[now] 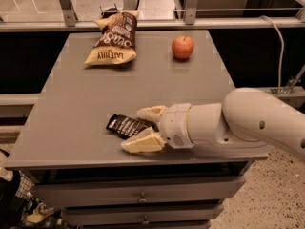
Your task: Move rxbar chocolate near brown chip bag
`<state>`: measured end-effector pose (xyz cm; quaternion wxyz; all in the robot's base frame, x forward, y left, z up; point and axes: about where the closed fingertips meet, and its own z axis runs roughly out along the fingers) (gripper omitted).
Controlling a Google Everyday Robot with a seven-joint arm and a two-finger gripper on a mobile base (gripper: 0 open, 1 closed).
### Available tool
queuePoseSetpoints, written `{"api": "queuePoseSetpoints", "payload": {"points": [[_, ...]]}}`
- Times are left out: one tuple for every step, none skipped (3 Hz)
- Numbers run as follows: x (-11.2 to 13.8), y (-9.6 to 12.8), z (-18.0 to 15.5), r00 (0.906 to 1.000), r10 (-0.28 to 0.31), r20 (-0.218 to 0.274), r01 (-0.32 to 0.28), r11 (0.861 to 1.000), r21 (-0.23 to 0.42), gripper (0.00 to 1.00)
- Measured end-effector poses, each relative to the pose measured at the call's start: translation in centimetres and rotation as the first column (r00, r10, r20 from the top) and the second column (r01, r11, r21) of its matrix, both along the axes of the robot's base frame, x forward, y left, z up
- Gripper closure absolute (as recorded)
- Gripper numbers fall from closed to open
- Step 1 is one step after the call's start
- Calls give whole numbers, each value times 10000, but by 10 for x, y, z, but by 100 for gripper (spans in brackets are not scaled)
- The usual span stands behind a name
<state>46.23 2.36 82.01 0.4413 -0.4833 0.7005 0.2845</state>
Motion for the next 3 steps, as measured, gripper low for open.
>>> {"api": "queuePoseSetpoints", "payload": {"points": [[-1, 2, 1, 10000, 39, 23, -39, 10000, -18, 79], [-2, 5, 2, 9999, 88, 53, -88, 10000, -41, 100], [0, 3, 6, 9999, 55, 101, -54, 10000, -60, 100]]}}
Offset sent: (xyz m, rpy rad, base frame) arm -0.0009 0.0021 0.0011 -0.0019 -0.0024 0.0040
